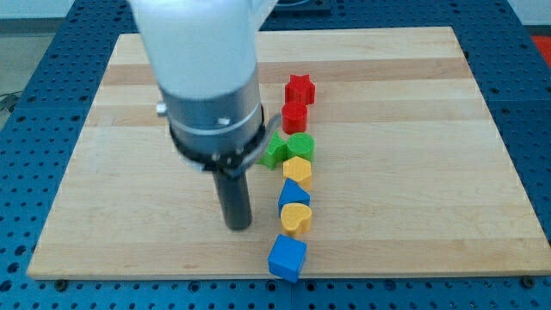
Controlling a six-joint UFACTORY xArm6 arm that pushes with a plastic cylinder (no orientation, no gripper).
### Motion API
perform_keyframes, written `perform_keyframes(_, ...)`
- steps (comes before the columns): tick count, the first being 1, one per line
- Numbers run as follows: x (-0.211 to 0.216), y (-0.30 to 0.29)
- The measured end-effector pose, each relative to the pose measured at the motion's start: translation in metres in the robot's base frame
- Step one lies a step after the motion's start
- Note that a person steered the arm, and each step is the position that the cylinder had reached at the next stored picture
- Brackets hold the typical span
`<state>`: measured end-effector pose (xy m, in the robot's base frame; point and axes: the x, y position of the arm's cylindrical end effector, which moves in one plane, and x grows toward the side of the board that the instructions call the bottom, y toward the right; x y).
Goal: Push the blue cube slightly to the right side of the board
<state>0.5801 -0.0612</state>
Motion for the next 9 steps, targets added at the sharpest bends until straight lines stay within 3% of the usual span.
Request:
perform_keyframes(1, 0.034, 0.004)
perform_keyframes(6, 0.035, 0.027)
perform_keyframes(7, 0.017, 0.020)
perform_keyframes(9, -0.063, 0.011)
